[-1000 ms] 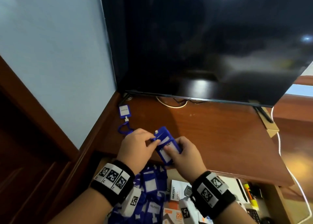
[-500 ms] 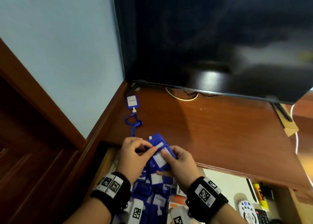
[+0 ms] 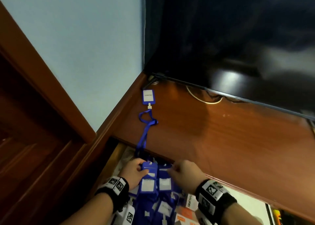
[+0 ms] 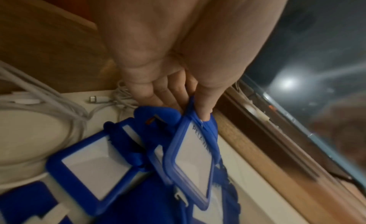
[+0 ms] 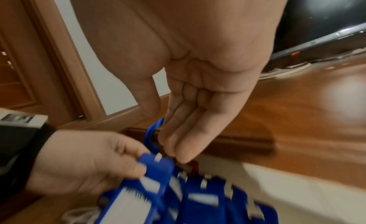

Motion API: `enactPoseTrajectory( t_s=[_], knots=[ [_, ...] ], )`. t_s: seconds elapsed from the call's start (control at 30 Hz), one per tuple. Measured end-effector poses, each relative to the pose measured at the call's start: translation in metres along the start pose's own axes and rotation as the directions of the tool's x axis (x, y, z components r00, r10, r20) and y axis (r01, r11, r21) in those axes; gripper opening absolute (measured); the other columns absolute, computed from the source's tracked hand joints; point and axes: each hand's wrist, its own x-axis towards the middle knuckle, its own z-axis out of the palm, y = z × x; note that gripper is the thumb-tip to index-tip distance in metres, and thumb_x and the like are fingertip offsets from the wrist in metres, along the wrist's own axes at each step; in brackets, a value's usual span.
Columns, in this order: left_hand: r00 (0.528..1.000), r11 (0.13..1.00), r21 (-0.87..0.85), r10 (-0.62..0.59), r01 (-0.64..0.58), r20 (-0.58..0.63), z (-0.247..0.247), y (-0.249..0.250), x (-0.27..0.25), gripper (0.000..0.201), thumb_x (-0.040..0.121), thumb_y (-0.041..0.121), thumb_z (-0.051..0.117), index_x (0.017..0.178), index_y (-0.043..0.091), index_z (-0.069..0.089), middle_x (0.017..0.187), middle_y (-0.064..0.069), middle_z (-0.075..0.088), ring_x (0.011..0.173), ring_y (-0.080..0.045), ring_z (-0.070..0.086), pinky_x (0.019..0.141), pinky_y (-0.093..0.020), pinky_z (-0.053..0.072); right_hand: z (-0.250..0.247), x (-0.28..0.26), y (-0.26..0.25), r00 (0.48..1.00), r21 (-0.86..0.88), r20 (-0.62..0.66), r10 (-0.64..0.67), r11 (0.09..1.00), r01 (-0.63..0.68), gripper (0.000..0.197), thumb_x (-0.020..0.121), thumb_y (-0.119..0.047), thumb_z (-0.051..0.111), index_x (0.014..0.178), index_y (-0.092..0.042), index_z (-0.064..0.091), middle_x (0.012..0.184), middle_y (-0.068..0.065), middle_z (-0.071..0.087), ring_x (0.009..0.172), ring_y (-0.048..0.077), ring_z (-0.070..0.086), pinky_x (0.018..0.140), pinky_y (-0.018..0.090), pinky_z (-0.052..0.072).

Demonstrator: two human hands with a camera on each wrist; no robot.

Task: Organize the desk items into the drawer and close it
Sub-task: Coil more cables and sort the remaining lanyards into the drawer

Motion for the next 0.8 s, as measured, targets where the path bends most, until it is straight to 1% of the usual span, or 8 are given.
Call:
enactPoseTrajectory(
  t_s=[0.07,0.17,0.27,0.4,0.53,0.6,0.7,0.8],
  knots=[
    [1.000,0.997,0.079,-0.002,0.004,-0.027,0.005,0.001,0.012,0.021,0.097,0.021,0.071,0.118,0.020,0.067,0.089,0.005,0.066,0.082,-0.013,0.066,0.075,-0.027,0.050,-0.019,0.022,-0.013,0.996,-0.005,-0.061,-0.058,0.998,0.058,0.023,0.097,-0.042,0.059,0.084,-0.023,0.063,0.079,-0.007,0.064,0.081,0.019,0.063,0.068,0.025,0.039],
    [0.998,0.985,0.173,0.003,0.008,-0.059,0.013,0.004,0.027,0.038,0.102,0.024,0.065,0.138,0.018,0.059,0.113,-0.007,0.070,0.103,-0.023,0.065,0.081,-0.022,0.042,-0.044,0.056,-0.036,0.988,-0.049,-0.089,-0.125,0.991,0.121,0.018,0.099,-0.040,0.059,0.089,-0.024,0.060,0.086,-0.006,0.063,0.085,0.019,0.061,0.072,0.027,0.043],
    [0.996,0.978,0.209,0.014,0.003,-0.083,0.022,0.006,0.035,0.044,0.101,0.030,0.063,0.144,0.022,0.056,0.129,-0.007,0.069,0.120,-0.026,0.063,0.097,-0.030,0.049,-0.054,0.092,-0.056,0.978,-0.110,-0.106,-0.178,0.980,0.166,0.024,0.098,-0.038,0.060,0.113,-0.020,0.061,0.110,0.002,0.066,0.101,0.023,0.064,0.087,0.034,0.052],
    [0.995,0.953,0.304,0.026,0.006,-0.101,0.027,0.011,0.036,0.049,0.103,0.038,0.060,0.148,0.022,0.051,0.142,-0.004,0.062,0.131,-0.025,0.058,0.107,-0.034,0.046,-0.050,0.133,-0.072,0.974,-0.152,-0.059,-0.219,0.966,0.208,0.043,0.097,-0.032,0.060,0.139,-0.032,0.048,0.124,0.003,0.047,0.107,0.028,0.062,0.096,0.038,0.051],
    [0.994,0.940,0.340,0.073,-0.041,-0.081,0.022,0.014,0.020,0.056,0.103,0.039,0.059,0.154,0.024,0.041,0.153,-0.003,0.045,0.141,-0.023,0.045,0.116,-0.032,0.038,-0.041,0.166,-0.078,0.967,-0.288,0.014,-0.256,0.925,0.249,0.056,0.099,-0.026,0.052,0.148,-0.049,0.037,0.138,0.003,0.041,0.123,0.033,0.049,0.107,0.046,0.045],
    [0.995,0.931,0.359,0.087,-0.066,-0.042,0.015,0.014,0.008,0.057,0.103,0.037,0.058,0.155,0.025,0.039,0.157,-0.002,0.038,0.145,-0.023,0.040,0.120,-0.033,0.035,-0.038,0.173,-0.079,0.969,-0.419,0.064,-0.240,0.875,0.244,0.052,0.100,-0.031,0.052,0.146,-0.052,0.039,0.140,0.002,0.038,0.125,0.033,0.042,0.106,0.048,0.045],
    [0.997,0.924,0.375,0.070,-0.078,0.035,-0.006,0.018,-0.014,0.040,0.103,0.041,0.056,0.140,0.026,0.056,0.142,0.002,0.054,0.130,-0.019,0.052,0.111,-0.034,0.044,-0.036,0.174,-0.077,0.969,-0.455,0.017,-0.247,0.861,0.227,0.028,0.100,-0.033,0.057,0.127,-0.039,0.059,0.122,0.003,0.042,0.115,0.034,0.047,0.098,0.044,0.048],
    [0.997,0.947,0.312,0.066,-0.076,0.042,-0.032,0.029,-0.033,0.024,0.100,0.049,0.059,0.107,0.029,0.069,0.107,0.011,0.071,0.099,-0.010,0.065,0.093,-0.034,0.056,-0.031,0.162,-0.067,0.973,-0.390,0.000,-0.231,0.896,0.213,0.016,0.099,-0.030,0.059,0.114,-0.030,0.064,0.111,0.002,0.042,0.109,0.032,0.052,0.096,0.041,0.047]
  ],
)
